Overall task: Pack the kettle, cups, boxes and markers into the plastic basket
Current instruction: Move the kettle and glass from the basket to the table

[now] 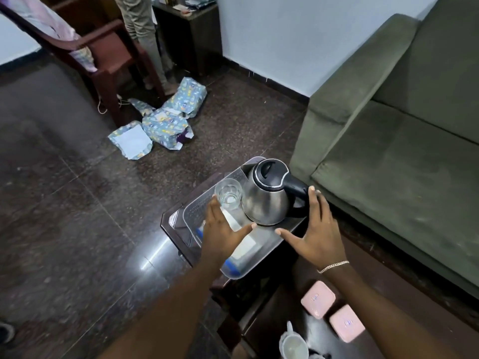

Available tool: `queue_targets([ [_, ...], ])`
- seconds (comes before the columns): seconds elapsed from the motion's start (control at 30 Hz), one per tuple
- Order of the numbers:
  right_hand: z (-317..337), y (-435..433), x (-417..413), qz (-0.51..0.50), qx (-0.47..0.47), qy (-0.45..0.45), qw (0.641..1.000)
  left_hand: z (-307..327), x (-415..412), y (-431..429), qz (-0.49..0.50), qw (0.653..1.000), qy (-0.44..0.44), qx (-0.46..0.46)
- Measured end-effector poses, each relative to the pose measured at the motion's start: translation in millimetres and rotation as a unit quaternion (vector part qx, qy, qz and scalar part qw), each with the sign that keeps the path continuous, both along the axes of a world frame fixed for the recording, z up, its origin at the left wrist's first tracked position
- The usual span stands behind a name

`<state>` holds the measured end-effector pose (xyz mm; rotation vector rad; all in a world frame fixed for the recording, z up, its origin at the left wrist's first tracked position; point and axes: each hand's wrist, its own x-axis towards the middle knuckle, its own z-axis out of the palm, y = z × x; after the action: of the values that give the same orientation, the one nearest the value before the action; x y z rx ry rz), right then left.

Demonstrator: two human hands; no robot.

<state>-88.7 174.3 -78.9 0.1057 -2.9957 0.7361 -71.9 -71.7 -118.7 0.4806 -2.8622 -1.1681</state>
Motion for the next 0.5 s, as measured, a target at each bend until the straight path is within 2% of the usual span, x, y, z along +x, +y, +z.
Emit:
queue_targets([
  [0.1,-10,4,-18,-0.001,-0.046,0.038,0.998,-20,-18,2,0.053,0.995,-0.011,0.088],
  [0.3,-12,6,-56,-0.009,-0.220,-0.019,0.975,-52,-51,-1,0.123,0.972,0.050,0.192],
  [0.5,-3,19,-93,0.071,-0.351,-0.205,0.911,-66,-75,-1,0.160,0.944,0.078,0.276],
])
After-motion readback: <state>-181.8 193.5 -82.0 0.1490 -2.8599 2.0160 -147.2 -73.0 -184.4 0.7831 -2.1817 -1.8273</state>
